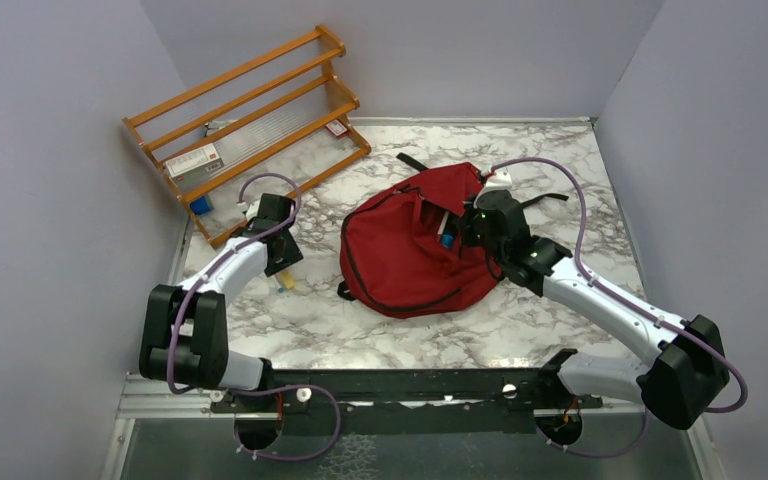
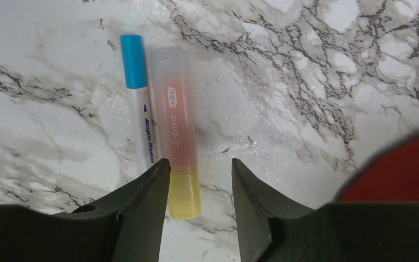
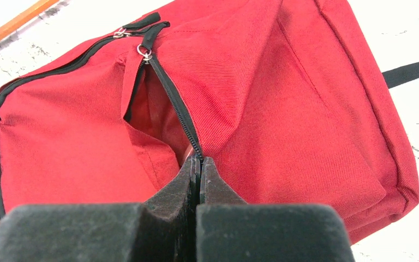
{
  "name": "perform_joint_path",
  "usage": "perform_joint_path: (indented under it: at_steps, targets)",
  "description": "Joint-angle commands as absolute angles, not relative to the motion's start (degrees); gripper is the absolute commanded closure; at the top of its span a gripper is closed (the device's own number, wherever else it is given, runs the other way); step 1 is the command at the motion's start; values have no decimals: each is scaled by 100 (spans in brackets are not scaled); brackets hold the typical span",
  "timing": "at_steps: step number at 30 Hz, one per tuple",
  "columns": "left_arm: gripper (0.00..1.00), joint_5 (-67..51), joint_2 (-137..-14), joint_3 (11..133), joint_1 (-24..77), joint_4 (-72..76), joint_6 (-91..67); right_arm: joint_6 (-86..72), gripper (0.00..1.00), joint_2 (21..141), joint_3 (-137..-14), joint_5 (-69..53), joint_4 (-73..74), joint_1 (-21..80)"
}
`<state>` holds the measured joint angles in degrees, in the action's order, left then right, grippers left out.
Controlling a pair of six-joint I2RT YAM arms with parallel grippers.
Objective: Pack the student bag
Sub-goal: Pick up the stationery from the center of the board.
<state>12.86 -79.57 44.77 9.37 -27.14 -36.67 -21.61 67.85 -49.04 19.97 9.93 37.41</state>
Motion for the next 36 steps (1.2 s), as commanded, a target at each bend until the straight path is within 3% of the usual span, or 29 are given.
perform_joint_path:
  at_steps: [1,16,22,27,36]
  targets:
    - [54,1262,-8113,4520,830,-2586,-3538,-2227,99,6732,-4811,2217,1000,3763]
    - [55,1134,-8660,4526,782,-2314,-3397,-2197,99,6795,-4876,2232,984,3762]
    - [64,786,-8788,4527,784,-2108,-3270,-2197,99,6790,-4876,2237,975,3762]
    - [79,570,-8675,4530,806,-1986,-3148,-2197,99,6829,-4901,2200,957,3769]
    - [86,8,-7824,4989,1002,-1760,-3004,-2223,99,6873,-4926,2096,900,3762]
